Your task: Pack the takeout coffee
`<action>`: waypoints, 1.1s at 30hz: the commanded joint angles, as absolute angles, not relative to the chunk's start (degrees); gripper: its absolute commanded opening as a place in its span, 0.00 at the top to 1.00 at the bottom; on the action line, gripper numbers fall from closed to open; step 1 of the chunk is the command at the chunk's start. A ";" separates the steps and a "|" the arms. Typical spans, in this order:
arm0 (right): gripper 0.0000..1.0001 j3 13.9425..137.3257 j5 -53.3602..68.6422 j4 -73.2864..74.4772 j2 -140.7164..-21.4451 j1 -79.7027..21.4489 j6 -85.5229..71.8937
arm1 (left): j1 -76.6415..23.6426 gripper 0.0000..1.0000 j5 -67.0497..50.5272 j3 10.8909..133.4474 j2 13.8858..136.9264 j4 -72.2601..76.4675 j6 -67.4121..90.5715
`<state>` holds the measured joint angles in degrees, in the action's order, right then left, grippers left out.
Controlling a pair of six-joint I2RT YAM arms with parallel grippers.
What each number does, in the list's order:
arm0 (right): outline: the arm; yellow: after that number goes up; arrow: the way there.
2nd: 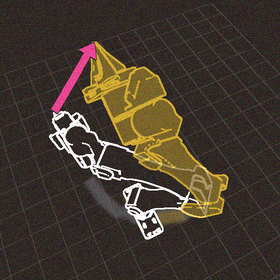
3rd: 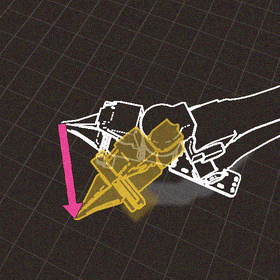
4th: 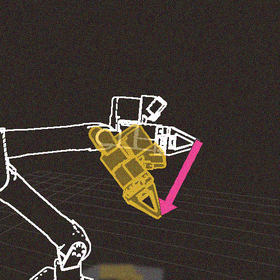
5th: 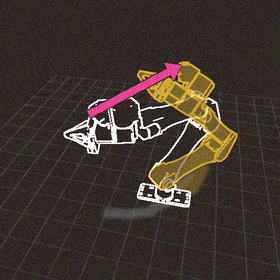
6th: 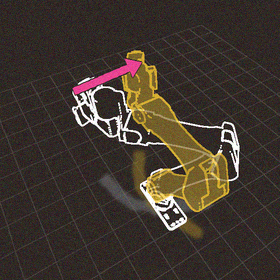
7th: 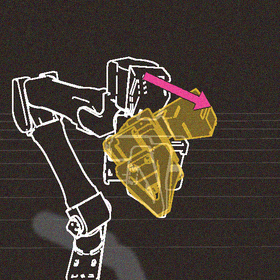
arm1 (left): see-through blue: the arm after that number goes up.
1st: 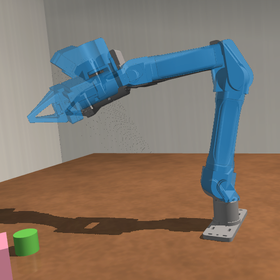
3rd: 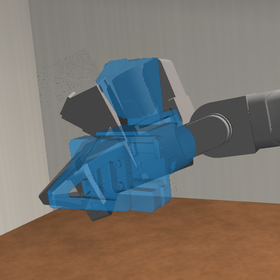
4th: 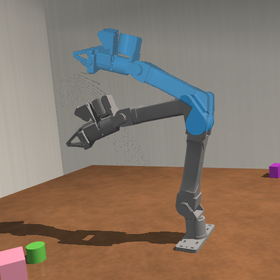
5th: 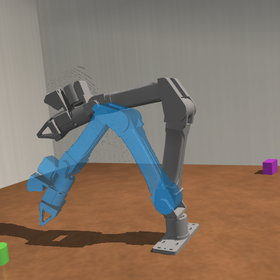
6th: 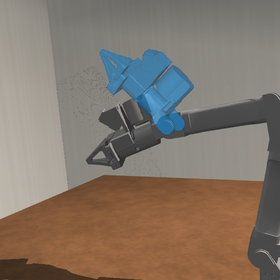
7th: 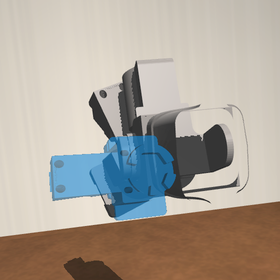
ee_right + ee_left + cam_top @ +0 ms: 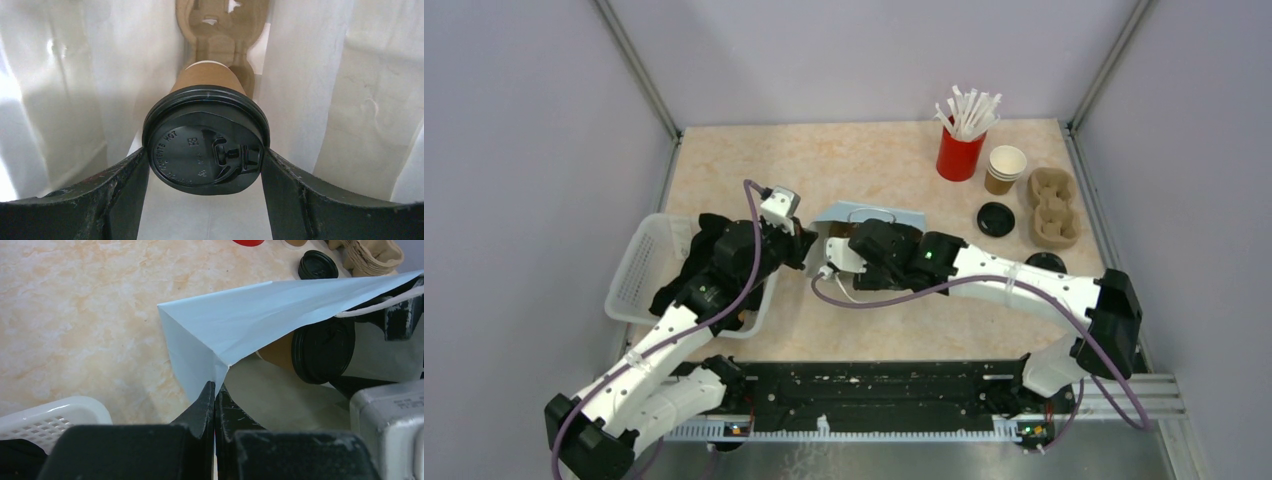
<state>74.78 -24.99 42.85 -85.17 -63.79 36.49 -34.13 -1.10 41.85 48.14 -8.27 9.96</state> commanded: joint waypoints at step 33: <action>0.46 72.36 -22.34 28.15 -89.61 -54.91 39.08 | -36.34 1.00 0.27 41.12 49.45 -8.79 6.94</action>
<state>71.68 -22.85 31.75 -88.86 -56.75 39.81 -35.66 1.13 41.78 49.12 -8.21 7.49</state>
